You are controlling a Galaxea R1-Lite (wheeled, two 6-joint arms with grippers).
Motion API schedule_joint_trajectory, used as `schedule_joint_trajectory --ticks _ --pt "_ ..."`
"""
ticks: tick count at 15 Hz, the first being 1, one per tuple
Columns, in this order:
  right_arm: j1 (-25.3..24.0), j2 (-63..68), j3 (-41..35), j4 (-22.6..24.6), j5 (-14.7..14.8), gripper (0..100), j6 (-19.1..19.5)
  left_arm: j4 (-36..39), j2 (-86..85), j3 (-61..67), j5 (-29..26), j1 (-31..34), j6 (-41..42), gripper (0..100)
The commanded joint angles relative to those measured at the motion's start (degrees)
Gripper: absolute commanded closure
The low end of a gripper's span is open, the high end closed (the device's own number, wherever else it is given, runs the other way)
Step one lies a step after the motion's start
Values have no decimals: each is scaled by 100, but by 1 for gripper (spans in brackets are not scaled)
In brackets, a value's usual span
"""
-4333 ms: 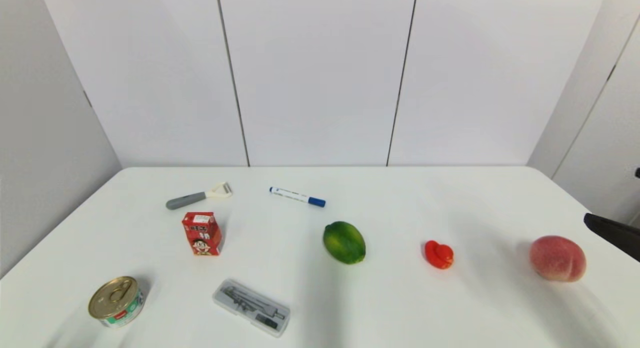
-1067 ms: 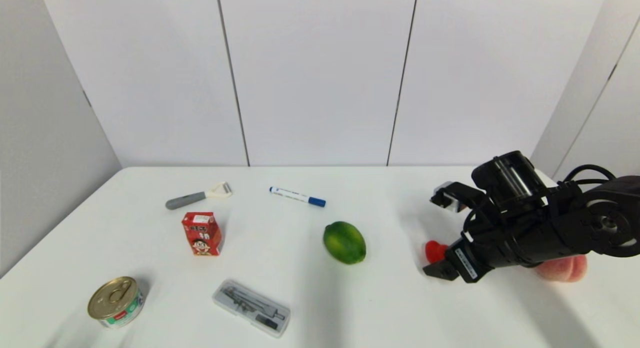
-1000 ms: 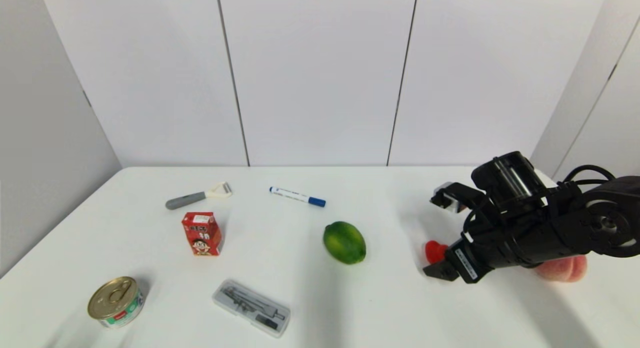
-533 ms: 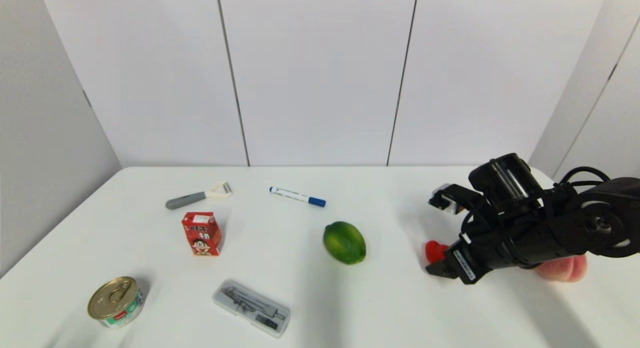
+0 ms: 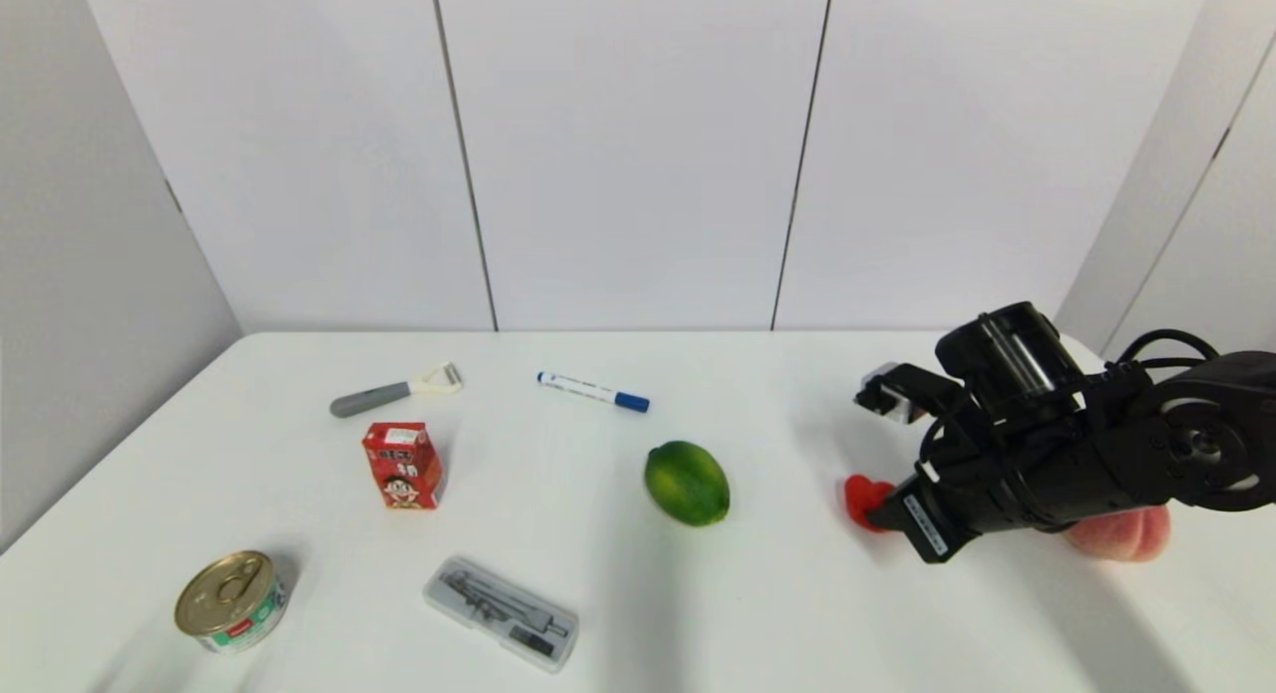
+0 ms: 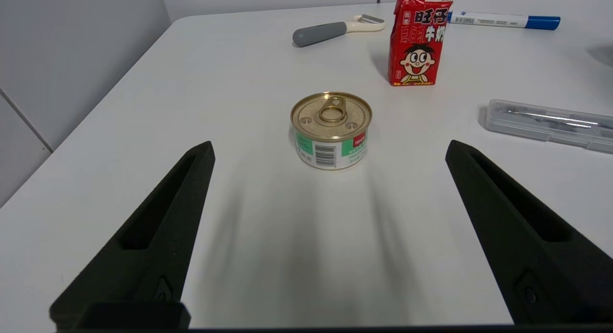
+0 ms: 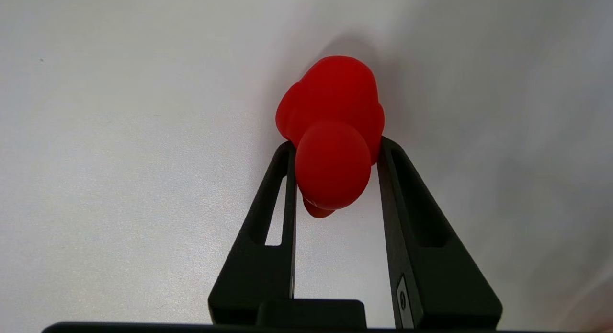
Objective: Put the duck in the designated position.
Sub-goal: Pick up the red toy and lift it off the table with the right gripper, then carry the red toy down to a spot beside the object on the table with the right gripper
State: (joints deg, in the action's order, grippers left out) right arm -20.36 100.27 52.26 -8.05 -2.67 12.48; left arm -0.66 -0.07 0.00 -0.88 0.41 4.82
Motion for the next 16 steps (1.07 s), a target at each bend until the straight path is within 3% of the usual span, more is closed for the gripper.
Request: schedule_joint_trajectory --ticks 1,5,9,16 --pt "32 -139 65 128 -5 100 -9 -4 7 0 0 2 2 0" --pt "375 -376 91 875 -32 100 0 -4 7 0 0 2 2 0" --pt "955 -631 276 928 -49 100 0 -4 7 0 0 2 2 0" --pt "2317 -104 1207 919 -348 100 167 -4 7 0 0 2 2 0"
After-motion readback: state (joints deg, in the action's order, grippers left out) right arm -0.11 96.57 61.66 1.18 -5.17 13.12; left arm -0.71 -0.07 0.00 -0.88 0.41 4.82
